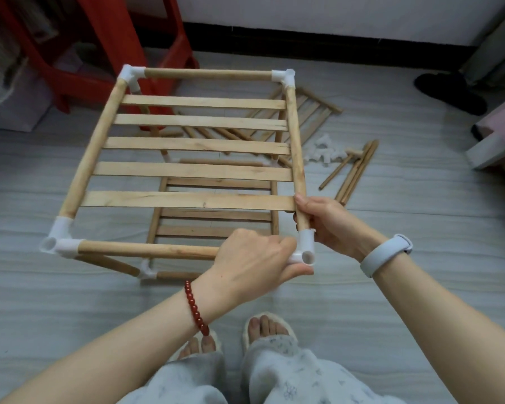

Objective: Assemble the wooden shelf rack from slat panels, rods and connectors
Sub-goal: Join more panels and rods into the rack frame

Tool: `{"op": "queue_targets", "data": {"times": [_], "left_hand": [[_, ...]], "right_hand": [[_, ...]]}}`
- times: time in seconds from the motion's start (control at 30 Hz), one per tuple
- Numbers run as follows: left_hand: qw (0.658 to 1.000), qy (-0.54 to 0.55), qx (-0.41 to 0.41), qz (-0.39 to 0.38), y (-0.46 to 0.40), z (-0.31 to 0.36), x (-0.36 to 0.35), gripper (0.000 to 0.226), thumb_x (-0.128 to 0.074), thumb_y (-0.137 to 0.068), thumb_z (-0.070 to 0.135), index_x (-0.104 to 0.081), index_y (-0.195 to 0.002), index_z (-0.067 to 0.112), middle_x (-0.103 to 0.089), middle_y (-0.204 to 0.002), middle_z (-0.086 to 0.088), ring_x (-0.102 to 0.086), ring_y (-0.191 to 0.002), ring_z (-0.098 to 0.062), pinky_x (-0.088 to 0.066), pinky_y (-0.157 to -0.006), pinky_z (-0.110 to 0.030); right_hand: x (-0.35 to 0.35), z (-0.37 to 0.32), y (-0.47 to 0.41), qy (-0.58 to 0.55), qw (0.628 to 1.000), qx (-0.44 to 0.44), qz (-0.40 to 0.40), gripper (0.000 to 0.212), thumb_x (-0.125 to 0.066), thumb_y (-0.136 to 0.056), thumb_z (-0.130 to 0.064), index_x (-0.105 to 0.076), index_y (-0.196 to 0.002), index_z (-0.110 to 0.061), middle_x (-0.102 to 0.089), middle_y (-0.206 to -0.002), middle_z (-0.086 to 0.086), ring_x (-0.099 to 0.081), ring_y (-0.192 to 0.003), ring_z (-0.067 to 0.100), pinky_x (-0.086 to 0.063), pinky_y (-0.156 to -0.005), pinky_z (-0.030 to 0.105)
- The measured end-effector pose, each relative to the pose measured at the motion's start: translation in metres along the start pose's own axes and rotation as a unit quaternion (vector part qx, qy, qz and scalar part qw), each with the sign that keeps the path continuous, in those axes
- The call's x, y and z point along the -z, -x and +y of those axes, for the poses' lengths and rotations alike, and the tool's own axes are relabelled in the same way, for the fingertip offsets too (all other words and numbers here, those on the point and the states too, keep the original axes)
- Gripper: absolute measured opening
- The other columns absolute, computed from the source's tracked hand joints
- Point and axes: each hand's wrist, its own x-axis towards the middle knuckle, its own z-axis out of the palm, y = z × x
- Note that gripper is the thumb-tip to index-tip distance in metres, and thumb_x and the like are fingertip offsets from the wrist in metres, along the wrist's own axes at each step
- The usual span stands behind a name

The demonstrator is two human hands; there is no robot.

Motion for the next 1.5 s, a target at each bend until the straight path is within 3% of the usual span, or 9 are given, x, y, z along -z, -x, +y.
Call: {"op": "queue_targets", "data": {"times": [0.23,0.4,0.67,0.8,0.9,1.1,1.3,1.37,1.5], "left_hand": [[0.999,-0.008,0.027,0.047,0.006,0.004,-0.004,0.051,-0.027,-0.087,0.061,-0.051,-0.061,0.023,-0.054,-0.049,0.008,-0.048,-0.035,-0.013,-0.02,-0.04,-0.02],[0.996,0.041,0.063,0.049,0.004,-0.002,-0.008,0.049,-0.017,-0.086,0.066,-0.035,-0.069,0.024,-0.061,-0.06,0.005,-0.057,-0.049,-0.02,-0.021,-0.045,-0.025],[0.995,0.06,0.068,0.042,0.0,-0.008,-0.01,0.064,-0.013,-0.079,0.074,-0.05,-0.075,0.023,-0.055,-0.065,0.008,-0.058,-0.061,-0.017,-0.034,-0.05,-0.028],[0.991,0.008,0.012,0.134,0.001,-0.009,-0.009,0.055,-0.033,-0.087,0.06,-0.054,-0.06,0.017,-0.052,-0.051,0.006,-0.051,-0.045,-0.015,-0.028,-0.044,-0.022],[0.987,-0.012,-0.001,0.157,0.003,-0.012,-0.012,0.052,-0.041,-0.088,0.058,-0.057,-0.059,0.018,-0.055,-0.051,0.004,-0.053,-0.044,-0.016,-0.035,-0.045,-0.024],[0.991,0.029,0.002,0.129,0.001,-0.012,-0.01,0.051,-0.039,-0.087,0.058,-0.056,-0.058,0.02,-0.053,-0.051,0.006,-0.051,-0.044,-0.016,-0.036,-0.047,-0.024],[0.997,0.037,0.021,0.07,-0.007,-0.016,-0.006,0.054,-0.042,-0.088,0.062,-0.064,-0.073,0.015,-0.06,-0.072,-0.001,-0.056,-0.068,-0.019,-0.04,-0.056,-0.029],[0.996,0.058,0.026,0.058,-0.003,-0.018,0.001,0.052,-0.047,-0.086,0.061,-0.067,-0.078,0.014,-0.06,-0.079,-0.002,-0.055,-0.075,-0.02,-0.041,-0.062,-0.032],[0.983,0.085,0.057,0.151,0.036,-0.054,0.016,0.042,-0.048,-0.087,0.051,-0.069,-0.086,0.015,-0.063,-0.09,-0.001,-0.059,-0.086,-0.02,-0.047,-0.076,-0.036]], "right_hand": [[-0.008,0.006,0.002,-0.001,0.999,0.01,0.046,0.031,-0.048,-0.097,-0.033,-0.061,-0.085,-0.007,-0.052,-0.047,-0.01,-0.049,-0.045,0.001,-0.039,-0.043,0.013],[-0.01,0.007,0.006,0.027,0.999,0.008,0.03,0.037,-0.051,-0.094,-0.035,-0.061,-0.101,0.0,-0.046,-0.069,0.003,-0.045,-0.067,0.015,-0.036,-0.065,0.027],[-0.009,0.008,0.004,-0.014,0.999,-0.005,0.028,0.032,-0.053,-0.092,-0.042,-0.059,-0.097,-0.011,-0.061,-0.086,0.003,-0.06,-0.076,0.017,-0.047,-0.071,0.029],[-0.02,-0.009,-0.015,0.11,0.981,0.061,0.146,0.049,-0.044,-0.09,-0.059,-0.049,-0.117,-0.019,-0.061,-0.103,0.005,-0.062,-0.087,0.021,-0.049,-0.071,0.031],[-0.027,-0.021,-0.031,0.217,0.955,0.097,0.175,0.036,-0.031,-0.099,-0.045,-0.045,-0.101,-0.012,-0.055,-0.083,0.009,-0.055,-0.075,0.024,-0.045,-0.065,0.035],[-0.028,-0.009,-0.032,0.33,0.916,0.129,0.187,0.029,-0.024,-0.102,-0.036,-0.035,-0.105,-0.01,-0.051,-0.073,0.001,-0.051,-0.06,0.015,-0.039,-0.049,0.03],[-0.022,-0.017,-0.038,0.319,0.929,0.091,0.162,0.037,-0.027,-0.102,-0.036,-0.039,-0.114,-0.003,-0.057,-0.086,0.01,-0.056,-0.075,0.024,-0.048,-0.073,0.041],[-0.019,-0.019,-0.032,0.382,0.904,0.081,0.172,0.04,-0.032,-0.101,-0.035,-0.039,-0.124,-0.003,-0.057,-0.105,0.014,-0.056,-0.089,0.027,-0.046,-0.078,0.038],[-0.033,-0.016,-0.006,0.559,0.757,0.237,0.241,0.052,-0.036,-0.096,-0.042,-0.029,-0.142,-0.017,-0.045,-0.129,0.01,-0.042,-0.117,0.027,-0.036,-0.098,0.045]]}}
